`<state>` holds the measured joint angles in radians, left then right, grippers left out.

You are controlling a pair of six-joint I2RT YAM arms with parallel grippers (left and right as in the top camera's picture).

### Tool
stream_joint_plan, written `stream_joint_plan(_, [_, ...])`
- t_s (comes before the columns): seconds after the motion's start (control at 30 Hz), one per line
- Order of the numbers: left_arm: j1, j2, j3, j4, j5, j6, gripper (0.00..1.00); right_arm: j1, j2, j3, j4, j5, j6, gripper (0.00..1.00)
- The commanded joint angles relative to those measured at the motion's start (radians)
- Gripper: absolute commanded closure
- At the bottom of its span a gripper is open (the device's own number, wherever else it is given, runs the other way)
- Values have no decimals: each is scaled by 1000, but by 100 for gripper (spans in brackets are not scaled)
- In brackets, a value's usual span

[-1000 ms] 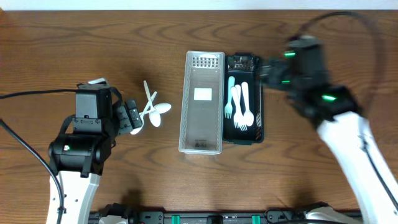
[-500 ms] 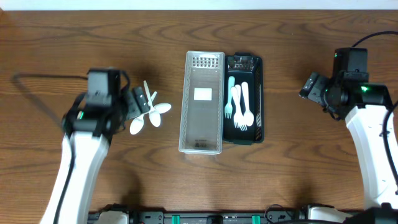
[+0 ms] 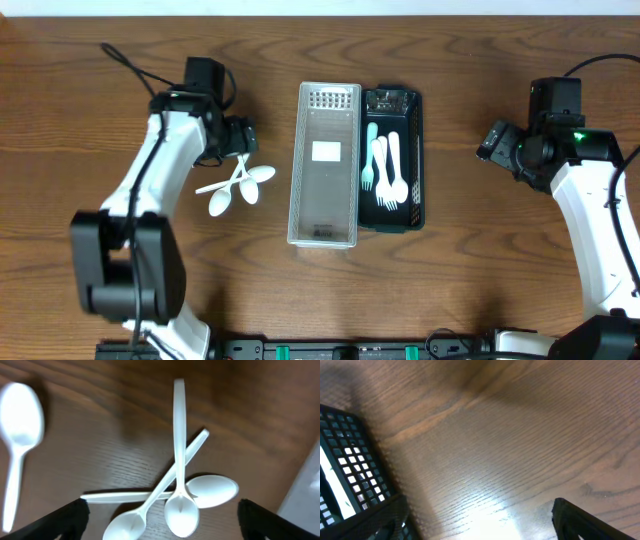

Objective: Pack container
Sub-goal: 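Move the left gripper over the pile of white spoons, then grasp a white spoon from the pile with the left gripper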

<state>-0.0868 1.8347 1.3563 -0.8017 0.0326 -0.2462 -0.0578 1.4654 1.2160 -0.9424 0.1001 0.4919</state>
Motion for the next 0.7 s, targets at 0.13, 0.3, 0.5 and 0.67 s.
stream_joint_plan(0.13, [0, 121, 15, 37, 47, 64, 19, -1, 1, -3, -17, -3, 8, 1])
stream_joint_plan(0.3, [0, 140, 15, 69, 46, 71, 38, -1, 1, -3, -24, -3, 8, 1])
stream_joint_plan(0.5, [0, 141, 13, 132, 47, 71, 43, -1, 1, -3, -38, -3, 8, 1])
stream_joint_plan(0.67, [0, 145, 5, 183, 47, 71, 39, -1, 1, -3, -48, -3, 8, 1])
